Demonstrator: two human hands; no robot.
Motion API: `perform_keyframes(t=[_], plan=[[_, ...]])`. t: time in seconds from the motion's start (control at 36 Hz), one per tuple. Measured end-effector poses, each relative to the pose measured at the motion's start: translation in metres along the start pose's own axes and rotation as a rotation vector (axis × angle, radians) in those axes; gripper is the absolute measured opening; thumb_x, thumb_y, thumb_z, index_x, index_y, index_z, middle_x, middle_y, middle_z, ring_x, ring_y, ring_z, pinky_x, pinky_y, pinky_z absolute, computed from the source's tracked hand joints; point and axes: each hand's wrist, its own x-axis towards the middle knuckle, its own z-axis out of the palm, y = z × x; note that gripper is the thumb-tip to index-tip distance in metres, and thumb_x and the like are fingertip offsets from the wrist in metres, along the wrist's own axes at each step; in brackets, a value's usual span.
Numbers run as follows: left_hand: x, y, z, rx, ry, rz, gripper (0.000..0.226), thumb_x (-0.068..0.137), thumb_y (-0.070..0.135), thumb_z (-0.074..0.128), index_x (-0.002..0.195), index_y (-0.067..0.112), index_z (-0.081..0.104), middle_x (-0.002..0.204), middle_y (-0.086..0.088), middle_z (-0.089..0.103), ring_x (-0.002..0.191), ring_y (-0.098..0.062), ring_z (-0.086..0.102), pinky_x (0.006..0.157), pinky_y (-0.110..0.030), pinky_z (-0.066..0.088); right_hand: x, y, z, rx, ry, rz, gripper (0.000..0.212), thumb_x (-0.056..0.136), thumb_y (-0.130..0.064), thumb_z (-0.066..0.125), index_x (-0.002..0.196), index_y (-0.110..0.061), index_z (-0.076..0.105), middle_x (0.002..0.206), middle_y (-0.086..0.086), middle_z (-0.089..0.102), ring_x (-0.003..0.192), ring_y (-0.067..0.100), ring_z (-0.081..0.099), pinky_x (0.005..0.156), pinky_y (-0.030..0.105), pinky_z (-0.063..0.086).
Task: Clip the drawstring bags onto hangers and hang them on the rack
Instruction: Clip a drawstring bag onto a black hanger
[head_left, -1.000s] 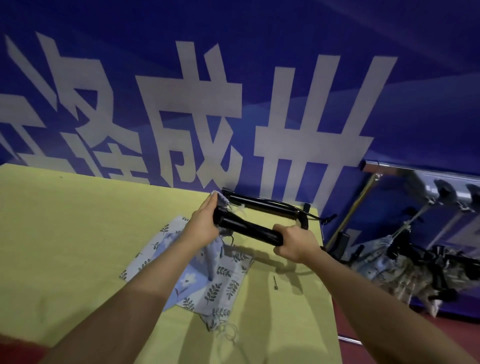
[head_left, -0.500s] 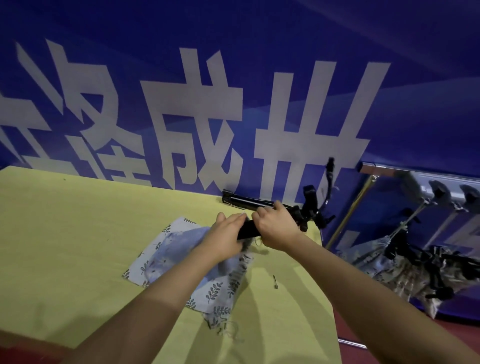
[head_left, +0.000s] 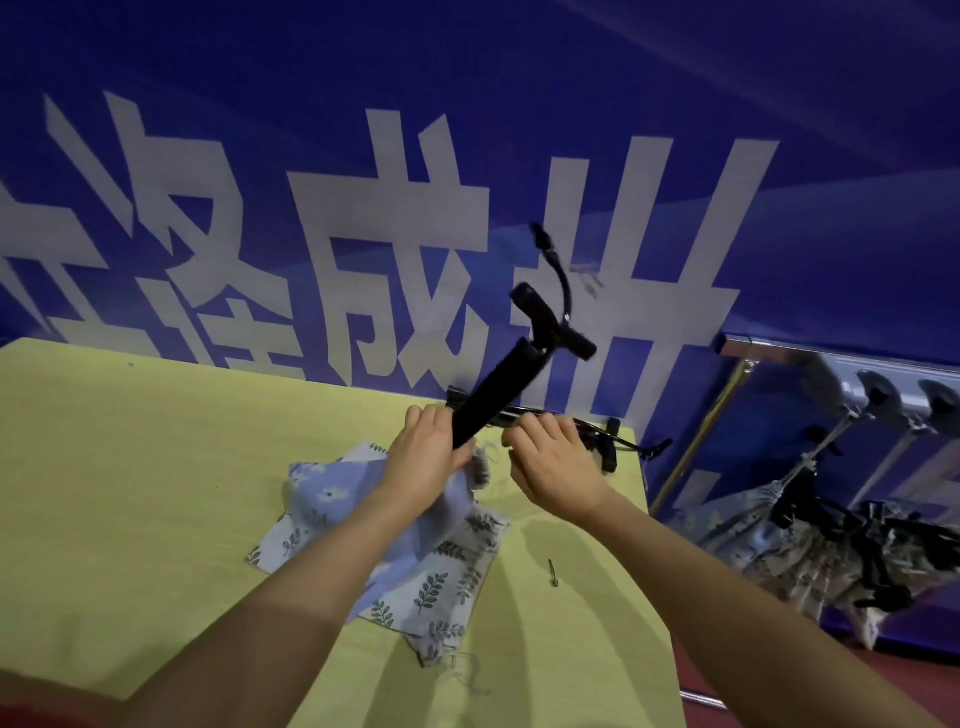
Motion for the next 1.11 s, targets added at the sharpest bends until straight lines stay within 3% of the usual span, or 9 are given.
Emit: perform_keyframes(t=[0.14,0.25,0.33,0.47,0.64,0.78,0.86,0.94,1.11], plan=[[0.0,-0.003,-0.018,-0.184,0.071,-0.053,0.037,0.09,0.037,0.056,0.107,0.003,0.053,0.105,-0.011,0.055,0.106,-0.025,0.044,0.081,-0.033,0.039,0.007,-0.012,0.012,0.25,-0.467,0.383,0.04,0.095,-0.038,0.046,0.127,-0.015,0.046,0.121,0.003,0.049,0.11,0.024,0.046,0.092,0.031,0.033],[-0.002,-0.005,-0.03,-0.276,0.126,-0.034,0.035,0.09,0.033,0.057,0.105,0.002,0.055,0.1,-0.012,0.054,0.102,-0.024,0.045,0.08,-0.032,0.038,0.021,-0.027,0.024,0.342,-0.594,0.571,0.065,0.089,-0.051,0.052,0.141,-0.018,0.032,0.135,0.008,0.039,0.123,0.029,0.038,0.101,0.04,0.032],[-0.001,-0.01,-0.033,-0.307,0.162,-0.042,0.035,0.089,0.035,0.058,0.103,0.003,0.056,0.098,-0.011,0.055,0.099,-0.024,0.046,0.08,-0.034,0.041,0.031,-0.033,0.034,0.43,-0.638,0.657,0.048,0.09,-0.044,0.054,0.13,-0.02,0.044,0.129,0.01,0.045,0.119,0.031,0.043,0.097,0.042,0.034],[-0.005,-0.021,-0.034,-0.323,0.212,-0.054,0.031,0.089,0.033,0.059,0.097,0.004,0.056,0.092,-0.009,0.054,0.094,-0.022,0.046,0.075,-0.029,0.038,0.044,-0.037,0.033,0.855,-0.439,0.79,0.009,0.093,-0.006,0.047,0.093,-0.007,0.056,0.087,0.01,0.061,0.083,0.029,0.058,0.066,0.032,0.047],[-0.015,-0.039,-0.027,-0.322,0.172,-0.048,0.025,0.088,0.03,0.06,0.096,0.007,0.055,0.09,-0.002,0.049,0.09,-0.019,0.043,0.072,-0.025,0.035,0.058,-0.037,0.01,1.109,-0.203,0.802,0.026,0.101,-0.009,0.037,0.125,-0.019,0.043,0.079,-0.01,0.049,0.067,0.006,0.049,0.054,0.01,0.042],[-0.024,-0.046,-0.018,-0.33,0.152,-0.066,0.023,0.089,0.026,0.059,0.103,0.007,0.056,0.093,-0.001,0.047,0.093,-0.018,0.042,0.077,-0.027,0.038,0.076,-0.042,-0.005,1.246,-0.137,0.794,0.03,0.1,-0.005,0.032,0.115,-0.016,0.057,0.104,0.003,0.063,0.095,0.02,0.063,0.083,0.031,0.054],[-0.027,-0.044,-0.013,-0.325,0.149,-0.074,0.026,0.089,0.024,0.059,0.108,0.006,0.056,0.099,-0.006,0.051,0.098,-0.021,0.043,0.078,-0.025,0.036,0.085,-0.051,-0.009,1.265,-0.16,0.859,0.03,0.096,-0.001,0.035,0.105,-0.009,0.063,0.099,0.005,0.066,0.09,0.015,0.063,0.078,0.019,0.053],[-0.028,-0.041,-0.011,-0.313,0.155,-0.074,0.027,0.088,0.019,0.06,0.111,0.006,0.055,0.103,-0.007,0.052,0.101,-0.022,0.043,0.078,-0.022,0.034,0.09,-0.057,-0.008,1.246,-0.164,0.85,0.025,0.095,-0.009,0.043,0.111,-0.01,0.063,0.105,0.004,0.068,0.097,0.015,0.063,0.086,0.027,0.052],[-0.028,-0.041,-0.01,-0.296,0.165,-0.066,0.032,0.089,0.019,0.059,0.118,0.008,0.051,0.109,-0.005,0.05,0.106,-0.02,0.042,0.082,-0.025,0.037,0.094,-0.057,-0.011,1.365,-0.088,0.832,0.018,0.09,-0.005,0.054,0.105,-0.006,0.064,0.089,0.0,0.066,0.082,0.008,0.063,0.065,0.009,0.048]])
